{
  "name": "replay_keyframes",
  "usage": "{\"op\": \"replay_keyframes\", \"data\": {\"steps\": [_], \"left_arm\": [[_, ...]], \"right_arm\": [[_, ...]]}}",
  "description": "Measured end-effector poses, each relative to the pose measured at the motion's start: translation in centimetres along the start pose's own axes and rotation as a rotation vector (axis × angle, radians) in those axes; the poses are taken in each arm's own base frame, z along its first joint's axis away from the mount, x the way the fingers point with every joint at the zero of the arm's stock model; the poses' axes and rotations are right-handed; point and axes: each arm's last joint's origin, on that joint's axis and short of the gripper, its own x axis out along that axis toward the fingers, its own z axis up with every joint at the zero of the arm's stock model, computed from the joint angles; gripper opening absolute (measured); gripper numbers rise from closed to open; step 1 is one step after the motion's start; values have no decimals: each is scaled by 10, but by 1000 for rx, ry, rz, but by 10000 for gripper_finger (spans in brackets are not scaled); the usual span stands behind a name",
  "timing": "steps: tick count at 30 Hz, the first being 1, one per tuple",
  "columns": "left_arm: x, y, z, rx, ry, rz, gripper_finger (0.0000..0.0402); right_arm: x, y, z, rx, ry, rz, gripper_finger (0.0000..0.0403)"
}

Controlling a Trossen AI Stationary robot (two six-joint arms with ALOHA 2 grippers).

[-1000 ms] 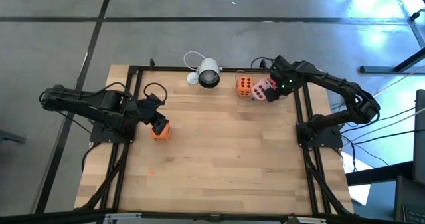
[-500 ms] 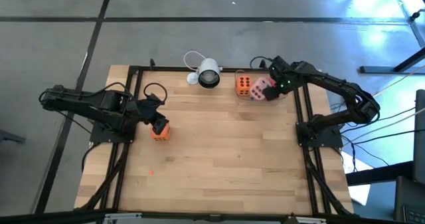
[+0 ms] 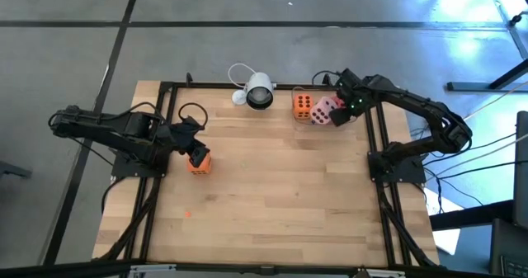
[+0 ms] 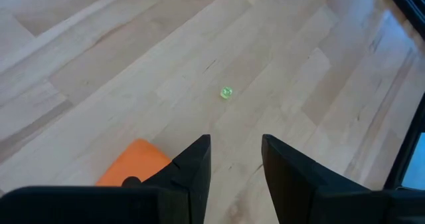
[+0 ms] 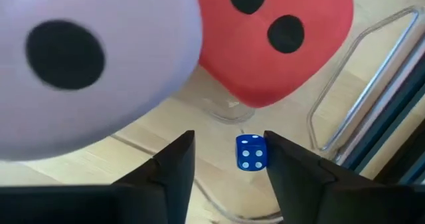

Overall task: Pick & Place Dice
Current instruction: Put the small blue dice into the transparent container

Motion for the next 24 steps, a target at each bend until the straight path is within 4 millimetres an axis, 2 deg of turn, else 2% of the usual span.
{"op": "replay_keyframes", "data": {"steps": [6, 8, 10, 12, 14, 17, 19, 21, 24], "left_arm": [[0, 0, 0, -7, 1, -1, 129], [0, 0, 0, -7, 2, -1, 129], [0, 0, 0, -8, 2, -1, 129], [0, 0, 0, -8, 2, -1, 129], [0, 0, 0, -8, 1, -1, 129], [0, 0, 0, -11, 2, -1, 129], [0, 0, 0, -12, 1, -1, 129], [0, 0, 0, -13, 0, 0, 129], [0, 0, 0, -14, 1, 0, 129]], "right_arm": [[0, 0, 0, 26, 5, 17, 237], [0, -1, -2, 41, 14, -25, 251], [0, 1, -3, 57, 37, 45, 260], [0, 2, -2, 27, 36, 89, 266], [0, -2, -5, 74, 46, -27, 267], [0, 0, -3, 29, 45, 61, 267], [1, -2, -5, 65, 56, -12, 267], [1, 0, -4, 46, 41, 12, 267], [1, -2, -6, 82, 49, -52, 267]]}}
